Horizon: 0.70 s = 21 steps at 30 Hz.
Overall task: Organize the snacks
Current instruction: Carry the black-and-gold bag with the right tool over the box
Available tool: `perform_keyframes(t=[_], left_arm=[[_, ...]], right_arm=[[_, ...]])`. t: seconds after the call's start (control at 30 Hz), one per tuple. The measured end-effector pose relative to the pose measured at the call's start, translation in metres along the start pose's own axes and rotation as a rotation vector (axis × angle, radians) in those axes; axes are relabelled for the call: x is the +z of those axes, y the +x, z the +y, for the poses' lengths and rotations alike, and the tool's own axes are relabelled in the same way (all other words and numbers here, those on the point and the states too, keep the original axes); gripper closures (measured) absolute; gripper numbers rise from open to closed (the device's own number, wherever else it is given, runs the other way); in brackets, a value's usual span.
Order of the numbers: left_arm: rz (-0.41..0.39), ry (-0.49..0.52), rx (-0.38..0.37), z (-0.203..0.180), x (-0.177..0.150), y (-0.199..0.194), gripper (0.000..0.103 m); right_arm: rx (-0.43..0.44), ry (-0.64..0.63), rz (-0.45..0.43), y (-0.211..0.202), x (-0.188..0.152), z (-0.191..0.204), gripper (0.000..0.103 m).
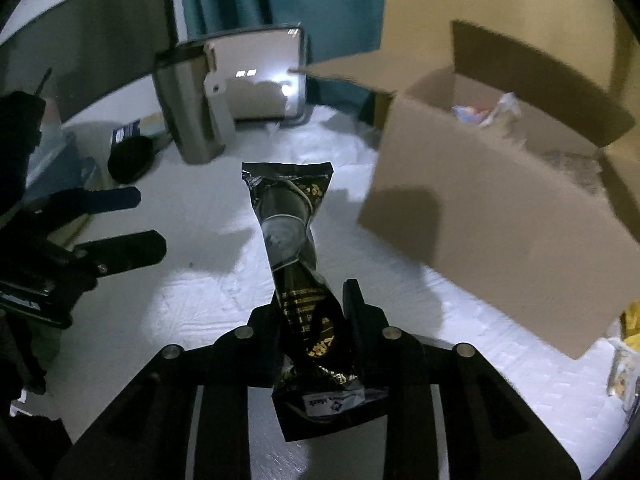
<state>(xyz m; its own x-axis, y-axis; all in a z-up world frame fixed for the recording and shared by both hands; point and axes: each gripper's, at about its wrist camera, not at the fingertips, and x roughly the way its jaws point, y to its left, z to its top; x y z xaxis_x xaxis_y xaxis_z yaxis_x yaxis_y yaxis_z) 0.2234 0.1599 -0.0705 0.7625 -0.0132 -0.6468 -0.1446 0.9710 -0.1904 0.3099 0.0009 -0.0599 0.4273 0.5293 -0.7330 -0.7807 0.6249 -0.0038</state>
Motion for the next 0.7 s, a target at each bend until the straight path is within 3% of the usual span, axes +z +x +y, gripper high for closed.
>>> perform_keyframes(t=[0.7], left_arm=[[-0.05, 0.139, -0.09, -0.091, 0.06, 0.019, 0.005]], right_arm=[[-0.144, 0.154, -0.156, -0.085, 0.002, -0.108, 0.075]])
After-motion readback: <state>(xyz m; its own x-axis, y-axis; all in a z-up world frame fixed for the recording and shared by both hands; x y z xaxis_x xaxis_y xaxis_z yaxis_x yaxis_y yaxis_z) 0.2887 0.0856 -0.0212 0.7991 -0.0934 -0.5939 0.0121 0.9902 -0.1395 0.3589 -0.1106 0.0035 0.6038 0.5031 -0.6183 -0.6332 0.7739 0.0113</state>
